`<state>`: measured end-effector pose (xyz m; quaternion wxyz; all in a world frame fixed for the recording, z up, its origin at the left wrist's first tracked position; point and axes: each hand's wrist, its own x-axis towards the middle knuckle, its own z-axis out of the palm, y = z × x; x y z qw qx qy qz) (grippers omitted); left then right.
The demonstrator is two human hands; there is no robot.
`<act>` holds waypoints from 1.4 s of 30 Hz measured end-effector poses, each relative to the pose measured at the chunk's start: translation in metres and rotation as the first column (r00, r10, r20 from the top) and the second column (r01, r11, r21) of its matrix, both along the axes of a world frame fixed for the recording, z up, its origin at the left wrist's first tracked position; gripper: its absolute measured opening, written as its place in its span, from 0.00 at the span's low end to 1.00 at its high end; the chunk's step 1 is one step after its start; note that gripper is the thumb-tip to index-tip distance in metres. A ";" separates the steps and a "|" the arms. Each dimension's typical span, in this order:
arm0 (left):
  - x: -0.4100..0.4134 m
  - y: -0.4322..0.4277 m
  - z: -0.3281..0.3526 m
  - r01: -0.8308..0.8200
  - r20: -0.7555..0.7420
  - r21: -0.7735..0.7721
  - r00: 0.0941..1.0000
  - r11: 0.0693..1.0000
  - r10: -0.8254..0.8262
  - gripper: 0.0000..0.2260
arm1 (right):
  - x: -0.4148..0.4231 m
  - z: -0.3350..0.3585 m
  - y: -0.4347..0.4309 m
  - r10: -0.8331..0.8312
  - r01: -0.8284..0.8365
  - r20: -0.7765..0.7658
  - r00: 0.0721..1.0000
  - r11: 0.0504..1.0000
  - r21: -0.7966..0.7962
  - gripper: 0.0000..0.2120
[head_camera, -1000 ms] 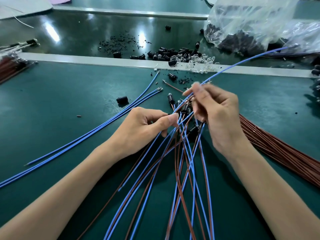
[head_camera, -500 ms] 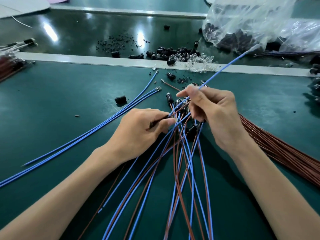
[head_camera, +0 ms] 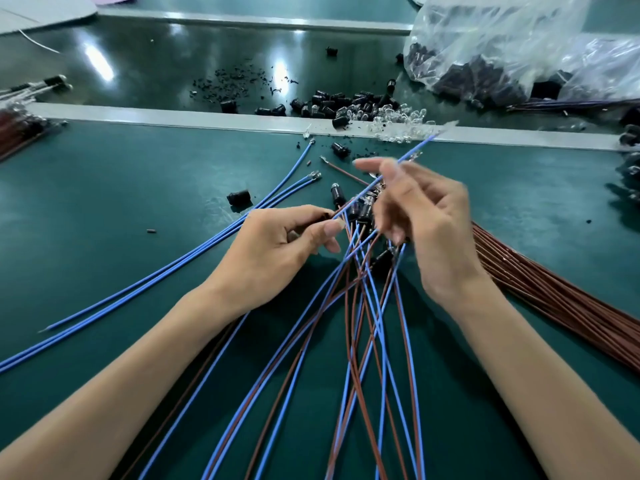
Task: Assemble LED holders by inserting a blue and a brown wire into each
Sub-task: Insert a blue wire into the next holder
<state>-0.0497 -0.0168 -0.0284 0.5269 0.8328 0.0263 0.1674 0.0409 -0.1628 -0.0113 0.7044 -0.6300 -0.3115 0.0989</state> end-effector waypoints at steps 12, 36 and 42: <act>0.000 0.001 -0.001 -0.033 0.061 0.088 0.998 0.996 0.028 0.12 | -0.005 -0.001 0.005 -0.047 0.049 0.042 0.998 0.998 -0.036 0.04; 0.001 0.000 -0.002 -0.099 0.136 0.318 0.989 0.943 0.058 0.10 | -0.011 -0.010 0.012 0.005 0.128 0.360 0.933 0.930 -0.344 0.13; 0.003 0.000 -0.005 -0.172 0.105 0.356 0.984 0.918 0.143 0.11 | 0.066 0.011 0.030 -0.212 0.443 0.494 0.843 0.795 -0.414 0.10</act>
